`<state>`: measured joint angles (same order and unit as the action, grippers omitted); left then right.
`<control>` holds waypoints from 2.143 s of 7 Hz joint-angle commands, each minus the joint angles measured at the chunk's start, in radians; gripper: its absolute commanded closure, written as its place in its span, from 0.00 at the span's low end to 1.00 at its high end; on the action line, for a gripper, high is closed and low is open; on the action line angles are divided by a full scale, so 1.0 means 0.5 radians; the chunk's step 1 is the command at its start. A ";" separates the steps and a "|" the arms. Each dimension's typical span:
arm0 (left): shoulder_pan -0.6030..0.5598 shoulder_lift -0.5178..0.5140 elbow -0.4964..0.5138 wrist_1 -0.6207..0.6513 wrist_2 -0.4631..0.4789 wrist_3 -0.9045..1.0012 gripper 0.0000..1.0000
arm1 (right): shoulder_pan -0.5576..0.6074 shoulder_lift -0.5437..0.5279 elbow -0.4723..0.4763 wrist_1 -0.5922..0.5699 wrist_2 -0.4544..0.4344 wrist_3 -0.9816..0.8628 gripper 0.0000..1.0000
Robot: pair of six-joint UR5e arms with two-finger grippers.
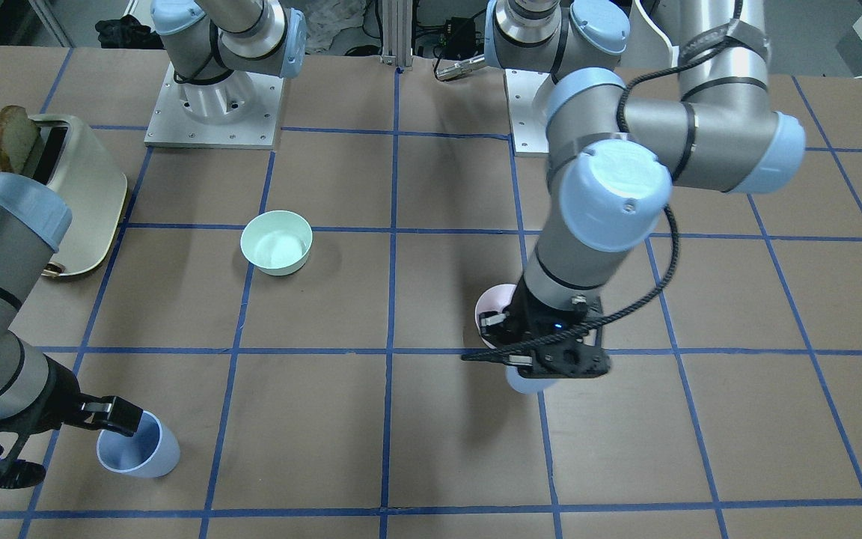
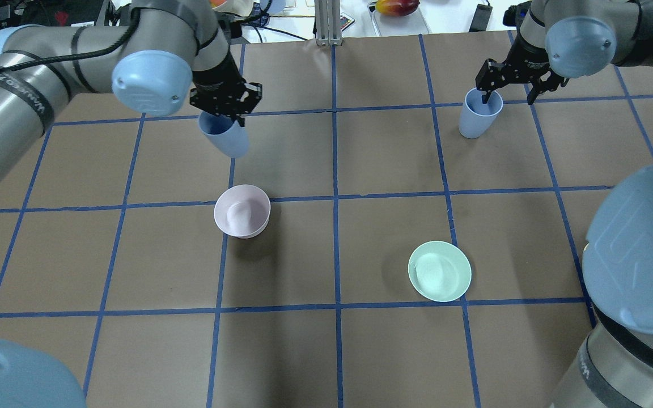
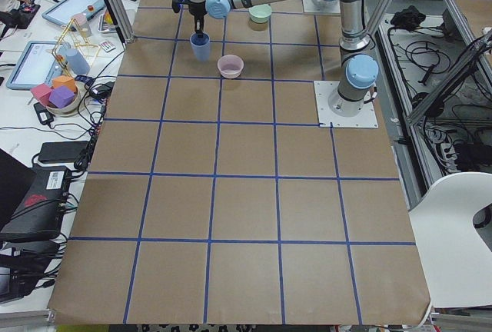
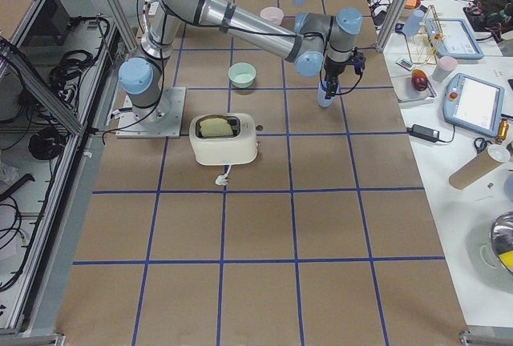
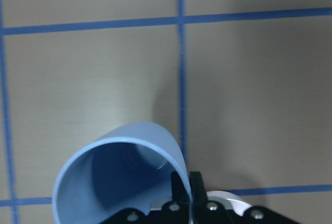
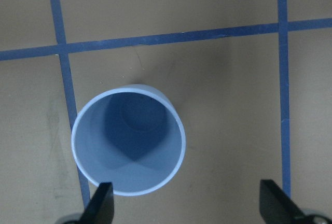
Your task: Stack blue cups with both arms
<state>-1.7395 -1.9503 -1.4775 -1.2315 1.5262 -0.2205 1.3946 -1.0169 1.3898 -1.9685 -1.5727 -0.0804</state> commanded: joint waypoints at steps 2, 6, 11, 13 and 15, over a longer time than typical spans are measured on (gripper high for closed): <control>-0.474 0.074 -0.219 -0.022 -0.254 -0.485 1.00 | 0.000 0.070 0.024 -0.079 0.004 -0.002 0.13; -0.516 0.074 -0.530 0.210 -0.291 -0.779 0.01 | 0.000 0.083 0.025 -0.058 -0.002 -0.014 1.00; 0.130 0.283 0.468 -1.191 -0.307 -0.319 0.00 | 0.073 -0.217 0.003 0.336 0.052 0.029 1.00; 0.181 0.445 0.467 -1.237 -0.100 -0.078 0.00 | 0.311 -0.392 0.015 0.653 0.185 0.450 1.00; 0.178 0.666 0.003 -0.762 0.061 -0.056 0.00 | 0.539 -0.414 0.018 0.987 0.191 0.746 1.00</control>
<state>-1.6511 -1.6824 -1.3458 -1.7515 1.5211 -0.2618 1.6024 -1.2128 1.3981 -1.5705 -1.4815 0.2107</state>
